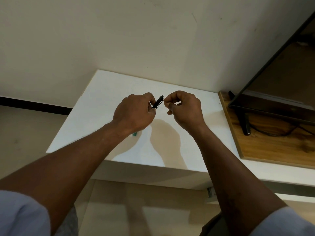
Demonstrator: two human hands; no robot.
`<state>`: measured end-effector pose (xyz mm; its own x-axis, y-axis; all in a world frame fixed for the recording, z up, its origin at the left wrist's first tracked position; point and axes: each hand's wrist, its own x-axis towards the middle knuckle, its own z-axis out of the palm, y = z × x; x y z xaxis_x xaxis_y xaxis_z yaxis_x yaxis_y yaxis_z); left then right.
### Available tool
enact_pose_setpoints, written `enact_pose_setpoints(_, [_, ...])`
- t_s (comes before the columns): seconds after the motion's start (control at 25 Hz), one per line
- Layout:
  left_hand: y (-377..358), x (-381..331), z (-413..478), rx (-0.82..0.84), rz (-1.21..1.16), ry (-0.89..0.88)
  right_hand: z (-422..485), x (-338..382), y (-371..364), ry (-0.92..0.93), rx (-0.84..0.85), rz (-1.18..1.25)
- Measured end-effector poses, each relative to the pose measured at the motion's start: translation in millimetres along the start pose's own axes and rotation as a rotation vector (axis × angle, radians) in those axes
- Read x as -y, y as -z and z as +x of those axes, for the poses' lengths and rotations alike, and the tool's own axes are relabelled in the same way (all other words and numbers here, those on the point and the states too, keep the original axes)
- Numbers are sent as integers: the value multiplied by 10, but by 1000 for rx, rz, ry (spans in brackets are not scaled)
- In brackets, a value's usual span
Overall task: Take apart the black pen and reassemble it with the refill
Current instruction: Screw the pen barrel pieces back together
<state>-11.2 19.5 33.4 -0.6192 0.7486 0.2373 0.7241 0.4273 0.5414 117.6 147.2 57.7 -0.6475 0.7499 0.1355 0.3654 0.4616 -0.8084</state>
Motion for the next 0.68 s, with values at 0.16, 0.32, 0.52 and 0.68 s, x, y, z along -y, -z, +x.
enact_pose_setpoints(0.16, [5, 1, -6, -6, 15, -11, 11, 28, 30, -5, -26, 49])
enact_pose_setpoints(0.32, [8, 7, 0, -10, 28, -15, 27, 20, 23, 0, -27, 23])
enact_pose_setpoints(0.52, [30, -9, -7, -2, 55, -28, 49, 4, 31, -1, -31, 23])
enact_pose_setpoints(0.68, [37, -39, -15, 0, 75, -44, 52, 1, 35, 5, -35, 21])
